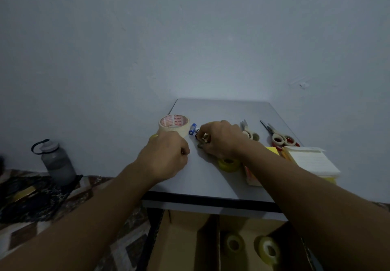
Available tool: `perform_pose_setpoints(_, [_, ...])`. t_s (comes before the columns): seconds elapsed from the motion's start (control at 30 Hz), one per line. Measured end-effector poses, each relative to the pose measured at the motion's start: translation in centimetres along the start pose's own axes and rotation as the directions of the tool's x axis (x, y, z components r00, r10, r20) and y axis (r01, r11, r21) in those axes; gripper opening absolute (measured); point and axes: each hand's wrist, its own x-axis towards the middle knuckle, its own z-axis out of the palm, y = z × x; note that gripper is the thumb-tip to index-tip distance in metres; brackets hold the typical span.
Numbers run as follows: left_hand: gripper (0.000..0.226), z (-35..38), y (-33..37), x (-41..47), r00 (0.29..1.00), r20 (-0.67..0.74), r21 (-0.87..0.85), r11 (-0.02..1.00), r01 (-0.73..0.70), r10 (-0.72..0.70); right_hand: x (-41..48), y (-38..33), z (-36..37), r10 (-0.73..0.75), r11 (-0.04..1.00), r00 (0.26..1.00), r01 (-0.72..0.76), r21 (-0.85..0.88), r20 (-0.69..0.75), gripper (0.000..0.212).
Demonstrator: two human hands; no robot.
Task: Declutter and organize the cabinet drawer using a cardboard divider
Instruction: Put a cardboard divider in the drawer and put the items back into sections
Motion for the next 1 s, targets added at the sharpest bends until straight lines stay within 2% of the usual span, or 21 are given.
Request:
perform_pose_setpoints(0.07, [0.031, 0.0, 0.1, -0.3, 1.000, -0.006, -0.013, 1.000, -0.009, 0.009, 0.0, -0.1, 0.1, 0.006, 1.000, 1.000, -0.006, 0.011, -0.010, 0.023])
perform_pose_setpoints(0.2, [0.019, 0.5, 0.2, -1.6, 0.992, -0.077, -0.024, 0.995, -0.099, 0.097, -0.1, -0.1, 0.2, 0.055, 0.996, 0.998, -0.052, 0.079, -0.033, 0.025])
perform_pose_setpoints(0.3, [0.023, 0.6, 0.4, -2.7, 0.976, -0.122, -0.054, 0.981, -0.186, 0.178, 0.0, -0.1, 0.5, 0.065, 0.995, 0.995, -0.059, 0.084, -0.071, 0.023])
perform_pose_setpoints(0.4, [0.025, 0.3, 0.5, -3.8, 0.937, -0.177, -0.055, 0.948, -0.315, 0.301, 0.0, -0.2, 0.8, 0.055, 0.996, 0.994, -0.048, 0.079, -0.094, 0.017])
perform_pose_setpoints(0.5, [0.022, 0.5, 0.8, -5.6, 0.863, -0.293, -0.019, 0.899, -0.437, 0.413, -0.1, -0.4, 0.8, 0.044, 0.997, 0.994, -0.037, 0.073, -0.098, 0.013])
perform_pose_setpoints(0.57, [0.015, 0.5, 0.9, -6.7, 0.856, -0.307, -0.022, 0.896, -0.443, 0.415, -0.2, -0.7, 0.8, 0.022, 0.998, 0.996, -0.017, 0.057, -0.082, 0.020])
perform_pose_setpoints(0.63, [0.012, 0.5, 0.8, -7.6, 0.879, -0.283, -0.057, 0.908, -0.414, 0.383, -0.3, -0.9, 0.8, 0.002, 0.999, 0.997, 0.001, 0.041, -0.071, 0.024])
perform_pose_setpoints(0.8, [0.020, -0.5, 0.7, -9.2, 0.919, -0.224, -0.081, 0.934, -0.349, 0.324, -0.6, -1.6, 0.4, -0.019, 0.999, 0.999, 0.018, -0.027, -0.035, 0.021])
perform_pose_setpoints(0.9, [0.032, -1.0, 0.6, -9.9, 0.929, -0.203, -0.059, 0.943, -0.326, 0.308, -1.2, -2.2, 0.0, -0.042, 0.996, 0.999, 0.042, -0.075, -0.002, 0.022])
perform_pose_setpoints(1.0, [0.022, -1.3, 0.6, -10.4, 0.927, -0.200, 0.010, 0.947, -0.321, 0.317, -1.8, -2.8, 0.0, -0.090, 0.982, 0.996, 0.090, -0.167, 0.007, 0.029])
